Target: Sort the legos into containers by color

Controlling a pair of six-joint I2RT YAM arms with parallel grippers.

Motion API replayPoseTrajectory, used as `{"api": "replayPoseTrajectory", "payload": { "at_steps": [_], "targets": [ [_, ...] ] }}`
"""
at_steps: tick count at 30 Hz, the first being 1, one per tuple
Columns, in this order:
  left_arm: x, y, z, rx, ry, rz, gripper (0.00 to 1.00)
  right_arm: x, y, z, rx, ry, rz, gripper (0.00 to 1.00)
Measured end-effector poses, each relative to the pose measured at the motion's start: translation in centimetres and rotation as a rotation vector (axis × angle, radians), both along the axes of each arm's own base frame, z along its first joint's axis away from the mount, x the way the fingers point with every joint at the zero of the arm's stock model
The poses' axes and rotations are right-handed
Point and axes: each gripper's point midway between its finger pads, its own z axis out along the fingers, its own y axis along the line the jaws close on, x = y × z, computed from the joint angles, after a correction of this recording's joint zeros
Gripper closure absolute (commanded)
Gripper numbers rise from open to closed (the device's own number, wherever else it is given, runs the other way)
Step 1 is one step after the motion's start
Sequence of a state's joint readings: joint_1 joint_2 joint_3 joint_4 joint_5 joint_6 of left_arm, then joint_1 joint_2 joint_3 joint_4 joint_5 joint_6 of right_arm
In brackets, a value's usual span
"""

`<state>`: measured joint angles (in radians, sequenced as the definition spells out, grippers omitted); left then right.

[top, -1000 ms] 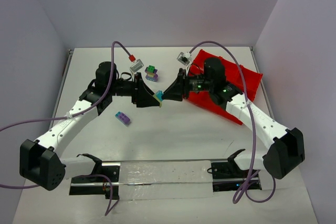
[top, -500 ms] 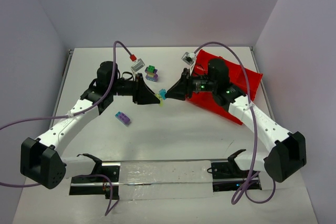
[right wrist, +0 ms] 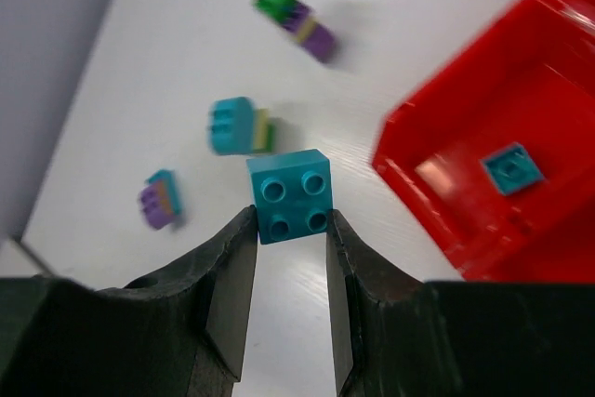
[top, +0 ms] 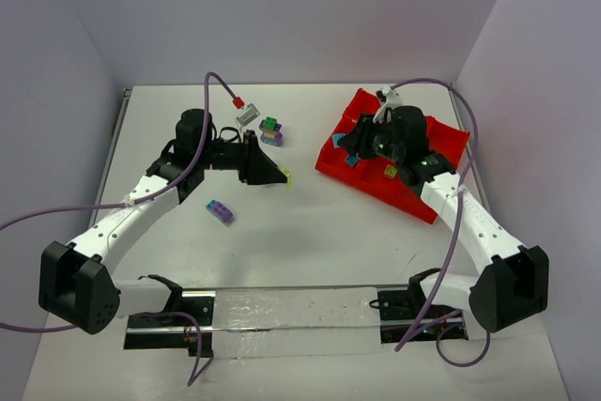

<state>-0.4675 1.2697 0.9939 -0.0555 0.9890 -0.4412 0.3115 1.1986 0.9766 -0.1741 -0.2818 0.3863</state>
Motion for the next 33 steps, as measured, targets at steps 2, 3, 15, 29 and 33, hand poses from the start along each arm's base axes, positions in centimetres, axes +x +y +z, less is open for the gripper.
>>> {"api": "replayPoseTrajectory", "payload": {
  "at_steps": [2,3,15,29,33],
  "targets": [
    [0.1,0.0,0.0,0.003,-0.001,0.008,1.0,0.8,-1.2,-2.0,-0.057,0.048,-0.073,1.0],
    [0.2,0.0,-0.1,0.004,-0.002,0.013,1.0,1.2,-1.8,-2.9,-0.086,0.071,-0.106,1.0],
    [1.2,0.1,-0.4,0.022,0.002,0.071,1.0,5.6,-3.5,-10.2,-0.274,0.236,-0.219,0.24],
    [3.4,-2.0,-1.8,0.065,0.085,0.142,1.0,7.1,-5.3,-6.5,-0.321,0.167,-0.311,0.15],
    [4.9,-4.8,-2.2,0.064,0.135,0.146,1.0,5.0,-8.2,-1.2,-0.287,0.054,-0.411,0.13]
  ]
}}
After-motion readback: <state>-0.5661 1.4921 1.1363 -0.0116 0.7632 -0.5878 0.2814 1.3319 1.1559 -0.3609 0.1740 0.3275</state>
